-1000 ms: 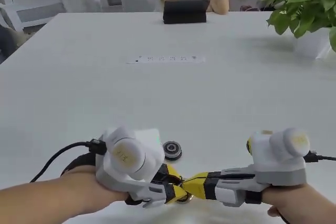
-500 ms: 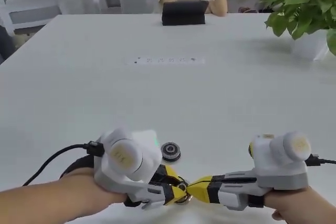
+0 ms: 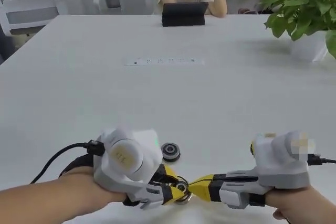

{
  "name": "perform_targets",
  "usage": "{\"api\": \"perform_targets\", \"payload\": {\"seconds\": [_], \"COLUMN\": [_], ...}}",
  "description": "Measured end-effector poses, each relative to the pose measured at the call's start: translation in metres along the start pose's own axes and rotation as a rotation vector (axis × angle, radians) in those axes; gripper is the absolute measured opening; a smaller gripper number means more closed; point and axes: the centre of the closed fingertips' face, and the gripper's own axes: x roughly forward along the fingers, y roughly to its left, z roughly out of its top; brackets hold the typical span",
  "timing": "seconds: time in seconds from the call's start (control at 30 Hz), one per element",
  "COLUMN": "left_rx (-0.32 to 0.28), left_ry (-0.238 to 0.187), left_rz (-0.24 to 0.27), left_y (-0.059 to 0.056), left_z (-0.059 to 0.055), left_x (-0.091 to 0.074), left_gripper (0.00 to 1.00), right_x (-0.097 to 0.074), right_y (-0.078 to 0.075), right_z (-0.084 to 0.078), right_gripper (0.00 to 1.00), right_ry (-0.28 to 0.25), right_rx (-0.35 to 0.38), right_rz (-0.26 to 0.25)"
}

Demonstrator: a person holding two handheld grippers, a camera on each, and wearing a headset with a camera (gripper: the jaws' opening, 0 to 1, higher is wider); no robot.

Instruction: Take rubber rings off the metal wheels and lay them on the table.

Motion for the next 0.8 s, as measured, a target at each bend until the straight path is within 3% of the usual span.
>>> {"api": "perform_targets", "payload": {"seconds": [0.63, 0.8], "left_rx": [-0.014, -0.042], "left_ry": [-0.074, -0.097], "left_rz": [0.002, 0.006], "left_y": [-0.001, -0.001], "left_z": [0.016, 0.02], "left_x": [-0.036, -0.048], "left_gripper": [0.26, 0.33], "right_x": [-0.002, -0.001], "right_y": [0.007, 0.01], "right_z": [0.014, 0.018], "right_gripper": [0.0, 0.0], "right_ry": [-0.028, -0.033], "right_rx": [-0.003, -0.008], "right_rz": [0.025, 0.034]}}
